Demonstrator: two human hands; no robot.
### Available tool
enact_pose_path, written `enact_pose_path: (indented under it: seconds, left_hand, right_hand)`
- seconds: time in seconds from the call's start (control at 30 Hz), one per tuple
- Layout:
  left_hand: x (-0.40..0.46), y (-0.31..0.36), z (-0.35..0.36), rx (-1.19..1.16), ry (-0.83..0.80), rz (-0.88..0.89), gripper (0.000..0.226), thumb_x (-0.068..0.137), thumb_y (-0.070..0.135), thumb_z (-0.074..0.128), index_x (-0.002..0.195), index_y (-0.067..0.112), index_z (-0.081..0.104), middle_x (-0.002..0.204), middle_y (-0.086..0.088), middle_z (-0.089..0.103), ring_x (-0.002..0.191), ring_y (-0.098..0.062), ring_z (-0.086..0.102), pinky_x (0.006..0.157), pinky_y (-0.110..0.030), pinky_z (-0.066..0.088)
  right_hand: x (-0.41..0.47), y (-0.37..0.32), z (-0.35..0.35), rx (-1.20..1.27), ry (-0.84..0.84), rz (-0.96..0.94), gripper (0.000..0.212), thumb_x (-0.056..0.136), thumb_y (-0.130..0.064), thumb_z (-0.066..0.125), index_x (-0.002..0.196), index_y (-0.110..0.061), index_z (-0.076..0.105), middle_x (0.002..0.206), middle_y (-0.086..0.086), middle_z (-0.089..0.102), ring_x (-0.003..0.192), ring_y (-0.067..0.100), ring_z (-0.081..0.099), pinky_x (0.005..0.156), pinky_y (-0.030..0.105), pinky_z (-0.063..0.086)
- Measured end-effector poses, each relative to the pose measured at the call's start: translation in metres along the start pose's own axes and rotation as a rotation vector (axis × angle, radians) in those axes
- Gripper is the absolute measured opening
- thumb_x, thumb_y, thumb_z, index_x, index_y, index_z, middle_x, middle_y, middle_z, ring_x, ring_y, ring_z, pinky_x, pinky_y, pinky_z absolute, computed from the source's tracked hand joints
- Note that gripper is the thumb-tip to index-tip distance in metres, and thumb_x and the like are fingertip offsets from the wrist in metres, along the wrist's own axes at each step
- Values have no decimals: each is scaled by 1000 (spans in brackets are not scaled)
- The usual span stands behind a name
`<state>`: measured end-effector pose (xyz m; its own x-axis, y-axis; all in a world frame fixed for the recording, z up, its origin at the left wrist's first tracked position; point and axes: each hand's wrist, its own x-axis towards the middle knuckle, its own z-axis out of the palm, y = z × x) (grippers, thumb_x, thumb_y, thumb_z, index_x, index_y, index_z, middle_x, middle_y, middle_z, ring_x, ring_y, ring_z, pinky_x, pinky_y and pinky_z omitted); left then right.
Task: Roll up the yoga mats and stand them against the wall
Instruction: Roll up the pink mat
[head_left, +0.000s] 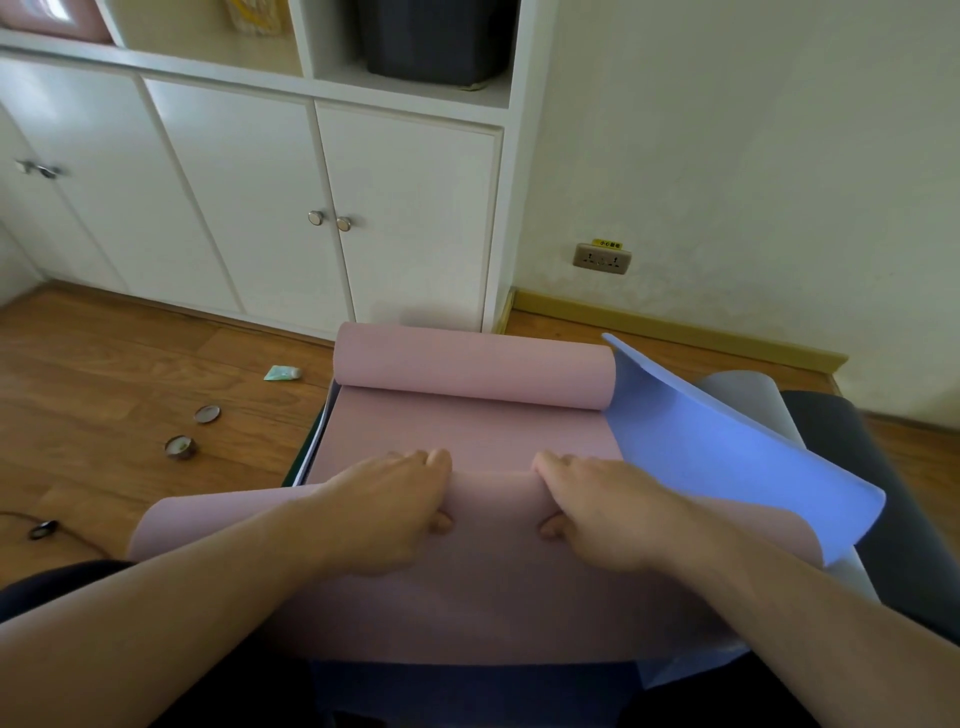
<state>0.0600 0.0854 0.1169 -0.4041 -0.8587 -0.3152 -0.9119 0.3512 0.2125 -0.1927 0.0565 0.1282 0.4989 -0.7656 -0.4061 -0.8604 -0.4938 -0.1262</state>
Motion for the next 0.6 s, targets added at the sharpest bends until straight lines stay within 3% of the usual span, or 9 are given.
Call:
enact_pose_path:
  seconds: [0.17, 0.33, 0.43, 0.6]
  left_hand:
    - [-4, 0, -2, 18, -94, -2, 60, 84, 66, 72, 116, 30, 36, 111, 9, 59, 95, -11, 59, 85, -31, 51]
    - [1, 0, 0, 23, -45, -7, 50, 94, 57, 68, 111, 31, 29, 101, 9, 58, 87, -10, 60, 81, -30, 52]
    - [2, 0, -1, 9, -38, 12, 50, 95, 55, 68, 110, 32, 26, 97, 8, 62, 81, -8, 58, 78, -29, 52]
    - [4, -2, 0, 49, 60, 13, 39, 93, 62, 64, 110, 35, 43, 102, 13, 54, 89, -9, 53, 81, -33, 49]
  right_hand:
    - [-7, -3, 0, 6, -52, -17, 55, 88, -59, 76, 111, -27, 39, 111, 0, 62, 92, 22, 59, 75, 40, 49]
    - [-3, 0, 1, 49, -23, -4, 58, 90, -55, 78, 113, -29, 32, 99, -2, 62, 87, 20, 62, 78, 43, 56]
    - [-3, 4, 2, 47, -26, -23, 53, 94, -54, 74, 110, -28, 30, 96, -2, 60, 87, 21, 61, 74, 41, 52]
    - [1, 8, 1, 10, 102, -45, 42, 90, -57, 75, 104, -29, 46, 105, -7, 50, 95, 19, 53, 74, 38, 44]
